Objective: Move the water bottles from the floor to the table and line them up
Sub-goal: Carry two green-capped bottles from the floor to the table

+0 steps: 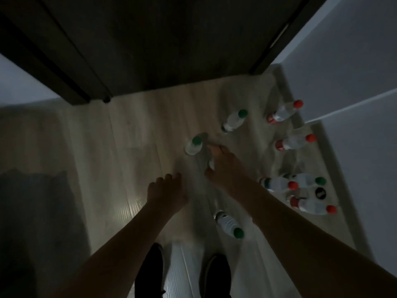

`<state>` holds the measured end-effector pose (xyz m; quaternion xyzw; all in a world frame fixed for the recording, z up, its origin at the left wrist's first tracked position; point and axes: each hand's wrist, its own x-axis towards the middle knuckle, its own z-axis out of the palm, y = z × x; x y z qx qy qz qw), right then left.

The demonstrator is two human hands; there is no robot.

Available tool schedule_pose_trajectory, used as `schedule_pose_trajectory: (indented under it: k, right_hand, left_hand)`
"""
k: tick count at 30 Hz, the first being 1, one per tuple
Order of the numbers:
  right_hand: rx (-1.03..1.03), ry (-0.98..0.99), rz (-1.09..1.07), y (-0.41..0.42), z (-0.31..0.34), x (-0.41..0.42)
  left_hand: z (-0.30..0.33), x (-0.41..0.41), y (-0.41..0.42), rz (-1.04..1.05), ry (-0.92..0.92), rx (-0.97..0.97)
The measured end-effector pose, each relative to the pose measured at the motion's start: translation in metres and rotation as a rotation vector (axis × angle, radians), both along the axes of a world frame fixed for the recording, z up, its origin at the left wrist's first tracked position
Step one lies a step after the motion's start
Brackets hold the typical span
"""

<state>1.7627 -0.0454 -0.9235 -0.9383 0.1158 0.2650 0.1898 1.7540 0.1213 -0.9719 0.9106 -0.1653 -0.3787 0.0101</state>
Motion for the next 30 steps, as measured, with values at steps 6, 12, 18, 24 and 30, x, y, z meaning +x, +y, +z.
schedule_pose_trajectory:
  k: [6,12,18,24,30]
  right_hand:
    - [0.009,-0.078,-0.013,0.008,-0.119,0.043]
    - [-0.083,-0.038,0.081,0.009,-0.167,0.064]
    - [-0.056,-0.017,0.01,0.016,-0.165,0.063]
    - [-0.005,-0.032,-0.09,0.014,-0.11,0.034]
    - [0.111,-0.157,-0.224,-0.005,0.03,0.0]
  left_hand:
    - [-0.116,-0.012,0.012,-0.002,0.109,0.147]
    - [-0.148,-0.022,0.019,0.028,-0.069,-0.005]
    - [-0.135,-0.001,0.02,0.055,-0.116,-0.11]
    - [-0.075,0.012,0.03,0.055,-0.295,-0.211]
    - [0.061,0.037,0.018,0.115,-0.322,-0.286]
